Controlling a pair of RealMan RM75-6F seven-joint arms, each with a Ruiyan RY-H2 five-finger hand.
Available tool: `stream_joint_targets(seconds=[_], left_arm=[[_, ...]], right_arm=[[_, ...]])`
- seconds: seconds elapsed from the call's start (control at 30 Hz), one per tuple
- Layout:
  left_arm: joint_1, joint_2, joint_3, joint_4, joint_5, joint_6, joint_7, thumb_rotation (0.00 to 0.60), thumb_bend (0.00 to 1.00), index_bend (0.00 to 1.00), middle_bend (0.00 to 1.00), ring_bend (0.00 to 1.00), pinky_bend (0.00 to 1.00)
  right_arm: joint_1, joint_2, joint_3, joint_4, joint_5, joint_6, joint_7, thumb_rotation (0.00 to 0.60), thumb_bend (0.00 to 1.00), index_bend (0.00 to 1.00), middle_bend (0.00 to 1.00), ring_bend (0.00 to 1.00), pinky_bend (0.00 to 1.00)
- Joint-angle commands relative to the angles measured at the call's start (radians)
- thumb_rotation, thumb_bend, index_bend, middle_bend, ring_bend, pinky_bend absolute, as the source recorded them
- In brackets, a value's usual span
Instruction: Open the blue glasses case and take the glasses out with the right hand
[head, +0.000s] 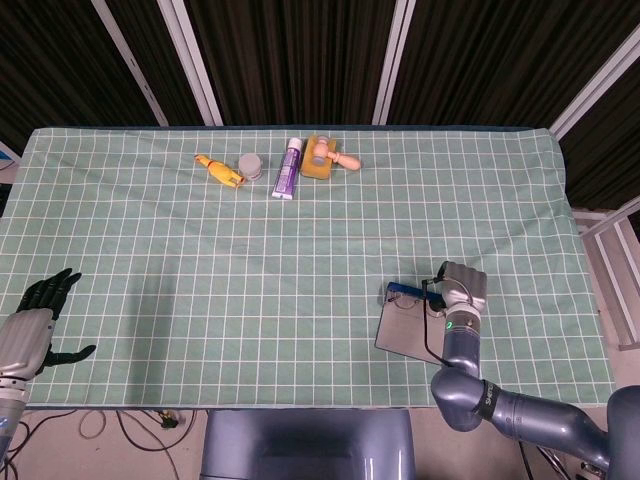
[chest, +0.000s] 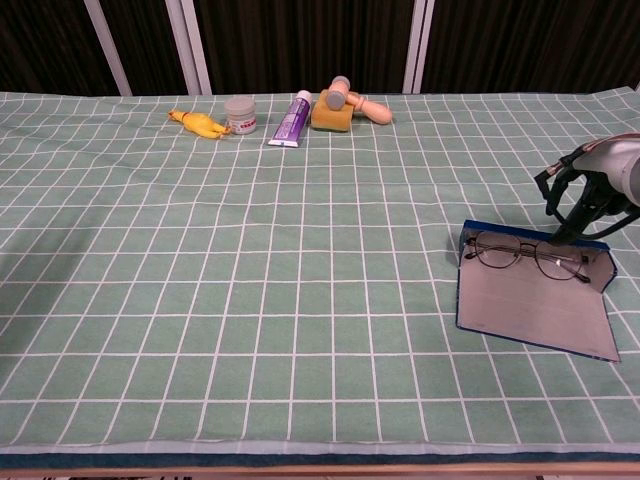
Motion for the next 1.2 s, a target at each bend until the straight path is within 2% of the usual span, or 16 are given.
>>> stream_joint_targets(seconds=[0.03, 0.43, 0.6, 0.97, 1.2], left_arm=[[0.0, -0.001, -0.001, 0.002, 0.001, 0.003, 0.004, 0.6, 0.0, 0.0, 0.0, 0.0, 0.0], [0.002, -0.003, -0.003, 0.003, -0.005, 0.005, 0.006, 0.6, 0.0, 0.0, 0.0, 0.0, 0.0], [0.002, -0.004, -0.003, 0.003, -0.005, 0.005, 0.007, 0.6, 0.0, 0.0, 0.0, 0.0, 0.0], [0.002, -0.003, -0.005, 0.003, -0.007, 0.005, 0.005, 0.6, 0.0, 0.0, 0.0, 0.0, 0.0], [0.002, -0.002, -0.005, 0.002, -0.006, 0.004, 0.002, 0.6, 0.0, 0.0, 0.0, 0.0, 0.0]], right_arm=[[0.0, 0.001, -0.002, 0.007, 0.006, -0.002, 0.002, 0.6, 0.33, 0.38, 0.94, 1.0, 1.0], [0.002, 0.0, -0.007, 0.016, 0.036, -0.015, 0.012, 0.6, 0.35, 0.42, 0.94, 1.0, 1.0], [0.004, -0.001, -0.008, 0.021, 0.036, -0.014, 0.017, 0.6, 0.38, 0.48, 0.94, 1.0, 1.0], [0.007, 0.001, -0.011, 0.025, 0.057, -0.022, 0.014, 0.6, 0.4, 0.49, 0.94, 1.0, 1.0], [0.009, 0.002, -0.013, 0.025, 0.059, -0.024, 0.017, 0.6, 0.5, 0.52, 0.94, 1.0, 1.0]])
